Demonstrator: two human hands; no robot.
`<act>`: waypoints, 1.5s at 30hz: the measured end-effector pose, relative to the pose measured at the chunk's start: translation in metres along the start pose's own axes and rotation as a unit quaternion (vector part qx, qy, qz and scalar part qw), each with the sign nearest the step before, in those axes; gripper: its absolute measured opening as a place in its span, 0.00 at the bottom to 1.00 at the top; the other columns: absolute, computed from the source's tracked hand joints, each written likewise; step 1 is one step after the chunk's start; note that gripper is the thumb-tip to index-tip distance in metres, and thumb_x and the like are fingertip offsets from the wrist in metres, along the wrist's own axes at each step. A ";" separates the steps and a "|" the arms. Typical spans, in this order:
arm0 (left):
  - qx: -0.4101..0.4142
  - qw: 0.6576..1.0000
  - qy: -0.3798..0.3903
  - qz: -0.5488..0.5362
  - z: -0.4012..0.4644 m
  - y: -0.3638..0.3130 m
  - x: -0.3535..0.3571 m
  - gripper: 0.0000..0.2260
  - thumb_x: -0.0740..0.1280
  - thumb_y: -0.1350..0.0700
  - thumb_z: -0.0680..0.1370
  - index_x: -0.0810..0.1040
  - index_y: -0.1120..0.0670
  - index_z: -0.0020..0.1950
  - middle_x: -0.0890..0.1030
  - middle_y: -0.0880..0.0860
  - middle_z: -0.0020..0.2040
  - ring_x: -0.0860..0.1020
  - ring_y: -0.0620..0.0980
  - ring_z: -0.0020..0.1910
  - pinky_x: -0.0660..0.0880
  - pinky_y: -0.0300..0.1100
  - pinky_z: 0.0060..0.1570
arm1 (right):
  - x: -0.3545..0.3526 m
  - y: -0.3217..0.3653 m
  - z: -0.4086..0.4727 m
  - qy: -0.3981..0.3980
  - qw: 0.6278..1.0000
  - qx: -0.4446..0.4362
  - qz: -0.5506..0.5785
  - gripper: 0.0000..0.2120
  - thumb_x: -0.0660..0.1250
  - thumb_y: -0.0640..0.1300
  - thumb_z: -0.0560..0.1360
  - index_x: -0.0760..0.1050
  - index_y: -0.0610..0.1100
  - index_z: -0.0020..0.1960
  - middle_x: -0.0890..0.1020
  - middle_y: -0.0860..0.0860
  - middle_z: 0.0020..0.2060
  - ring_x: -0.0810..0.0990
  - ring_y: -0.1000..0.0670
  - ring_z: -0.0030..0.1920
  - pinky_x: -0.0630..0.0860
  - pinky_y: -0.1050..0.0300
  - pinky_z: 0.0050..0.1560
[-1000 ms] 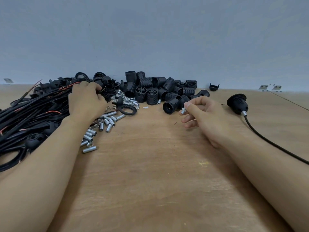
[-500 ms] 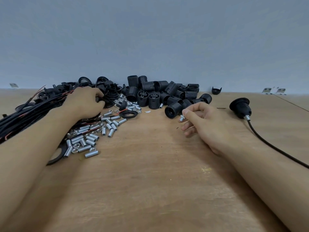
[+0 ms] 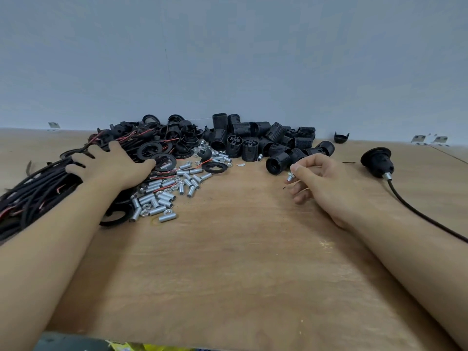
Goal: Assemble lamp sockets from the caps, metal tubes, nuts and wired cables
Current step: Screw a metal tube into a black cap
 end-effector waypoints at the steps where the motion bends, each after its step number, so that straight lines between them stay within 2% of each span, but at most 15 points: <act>1: 0.000 1.000 0.003 -0.001 0.002 -0.003 0.001 0.48 0.62 0.26 0.71 0.55 0.55 0.79 0.53 0.65 0.79 0.50 0.70 0.76 0.47 0.67 0.72 | 0.000 0.000 0.000 -0.001 1.000 -0.001 -0.002 0.05 0.68 0.41 0.78 0.75 0.40 0.47 0.85 0.42 0.39 0.81 0.50 0.32 0.78 0.55 0.31; 7: 0.005 0.999 0.016 -0.042 0.005 -0.019 0.007 0.42 0.60 0.32 0.74 0.55 0.55 0.79 0.54 0.64 0.78 0.50 0.66 0.77 0.47 0.66 0.72 | 0.004 -0.003 0.002 -0.003 1.000 -0.002 -0.011 0.05 0.68 0.41 0.78 0.75 0.41 0.47 0.85 0.42 0.38 0.81 0.49 0.32 0.78 0.56 0.29; 10: 0.023 0.991 0.002 -0.134 0.003 -0.029 0.002 0.31 0.60 0.40 0.76 0.63 0.51 0.76 0.61 0.62 0.76 0.55 0.63 0.76 0.50 0.62 0.72 | 0.008 -0.004 0.003 0.005 1.000 -0.002 -0.016 0.05 0.68 0.41 0.78 0.75 0.41 0.46 0.85 0.43 0.38 0.80 0.49 0.32 0.77 0.56 0.30; 14: 0.116 0.945 0.006 -0.304 -0.003 -0.032 -0.016 0.16 0.64 0.47 0.79 0.77 0.48 0.66 0.76 0.53 0.69 0.70 0.57 0.70 0.61 0.57 0.72 | 0.007 -0.005 0.005 0.008 1.000 -0.002 -0.017 0.05 0.68 0.43 0.78 0.76 0.41 0.47 0.85 0.43 0.38 0.81 0.49 0.32 0.77 0.57 0.30; 17: 0.236 0.949 -0.066 -0.196 -0.016 -0.037 -0.047 0.07 0.67 0.53 0.78 0.83 0.48 0.54 0.83 0.51 0.59 0.76 0.55 0.59 0.71 0.54 0.64 | 0.006 -0.004 0.004 0.007 1.000 -0.002 -0.016 0.05 0.68 0.42 0.78 0.75 0.41 0.47 0.85 0.44 0.37 0.81 0.50 0.31 0.77 0.58 0.29; 20: 0.236 0.970 0.008 -0.065 -0.026 -0.036 -0.052 0.06 0.70 0.49 0.76 0.80 0.47 0.40 0.83 0.53 0.51 0.78 0.55 0.50 0.76 0.49 0.55 | 0.006 -0.004 0.004 0.006 1.000 -0.004 -0.009 0.05 0.68 0.42 0.78 0.75 0.41 0.46 0.84 0.45 0.36 0.80 0.51 0.30 0.77 0.59 0.28; 22: 0.213 0.975 0.065 0.013 -0.033 -0.029 -0.046 0.12 0.73 0.41 0.73 0.79 0.47 0.42 0.82 0.53 0.51 0.78 0.56 0.51 0.76 0.49 0.56 | 0.005 -0.003 0.003 0.007 1.000 -0.004 -0.005 0.05 0.68 0.42 0.78 0.75 0.41 0.46 0.84 0.46 0.36 0.80 0.51 0.30 0.77 0.58 0.28; 26: 0.217 0.970 0.092 0.058 -0.051 -0.016 -0.037 0.28 0.75 0.39 0.70 0.76 0.53 0.64 0.78 0.54 0.62 0.76 0.56 0.59 0.73 0.45 0.57 | 0.004 -0.001 0.001 0.007 1.000 -0.007 -0.013 0.05 0.68 0.42 0.78 0.75 0.41 0.46 0.85 0.44 0.37 0.80 0.51 0.30 0.77 0.58 0.28; 31: 0.224 0.974 0.030 0.036 -0.067 -0.020 -0.046 0.21 0.76 0.49 0.73 0.80 0.53 0.64 0.81 0.57 0.58 0.78 0.59 0.57 0.76 0.50 0.57 | 0.002 0.000 -0.003 0.000 1.000 -0.007 -0.010 0.04 0.68 0.41 0.79 0.75 0.41 0.46 0.84 0.40 0.39 0.80 0.50 0.30 0.77 0.57 0.28; 33: 0.251 0.967 -0.032 -0.033 -0.077 -0.035 -0.061 0.19 0.75 0.50 0.74 0.79 0.51 0.63 0.81 0.55 0.56 0.77 0.58 0.56 0.75 0.50 0.56 | 0.000 0.000 -0.003 0.000 1.000 -0.009 0.008 0.03 0.68 0.41 0.79 0.77 0.42 0.48 0.84 0.40 0.39 0.80 0.50 0.32 0.78 0.57 0.31; 35: 0.283 0.936 -0.058 -0.201 -0.096 -0.058 -0.070 0.14 0.73 0.51 0.74 0.79 0.45 0.59 0.81 0.49 0.48 0.78 0.48 0.48 0.74 0.40 0.48 | 0.000 0.000 -0.002 0.001 0.999 -0.008 0.041 0.01 0.69 0.41 0.78 0.79 0.43 0.48 0.85 0.43 0.39 0.81 0.51 0.34 0.79 0.59 0.35; 37: 0.288 0.878 0.020 -0.381 -0.120 -0.087 -0.059 0.09 0.74 0.51 0.74 0.80 0.42 0.52 0.82 0.46 0.42 0.79 0.38 0.37 0.74 0.31 0.40 | -0.001 0.000 -0.001 0.000 0.997 -0.003 0.077 0.01 0.71 0.40 0.76 0.81 0.43 0.46 0.85 0.45 0.39 0.83 0.51 0.37 0.80 0.60 0.40; 40: 0.237 0.741 0.215 -0.590 -0.152 -0.129 -0.015 0.09 0.75 0.58 0.74 0.81 0.52 0.53 0.84 0.56 0.46 0.83 0.48 0.38 0.81 0.42 0.45 | -0.002 0.001 -0.001 0.000 0.989 0.007 0.149 0.04 0.73 0.36 0.73 0.84 0.42 0.41 0.85 0.43 0.41 0.85 0.47 0.43 0.81 0.59 0.47; 42: 0.195 0.661 0.289 -0.664 -0.163 -0.140 0.006 0.12 0.74 0.63 0.74 0.78 0.59 0.56 0.83 0.60 0.49 0.83 0.52 0.40 0.82 0.46 0.48 | -0.002 0.003 -0.002 0.004 0.983 0.011 0.186 0.05 0.73 0.34 0.72 0.84 0.41 0.40 0.85 0.44 0.41 0.86 0.44 0.46 0.81 0.58 0.49; 45: 0.181 0.594 0.322 -0.715 -0.162 -0.144 0.020 0.16 0.75 0.66 0.69 0.76 0.59 0.54 0.77 0.62 0.49 0.82 0.53 0.43 0.82 0.45 0.48 | -0.001 0.004 -0.002 0.019 0.976 0.019 0.215 0.03 0.71 0.32 0.73 0.83 0.37 0.43 0.85 0.42 0.43 0.86 0.41 0.48 0.81 0.58 0.50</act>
Point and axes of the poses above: each hand's wrist, its own z-axis towards the middle knuckle, its own x-axis out of the palm, y = z × x, the point moved 7 cm from there along z, towards the middle knuckle
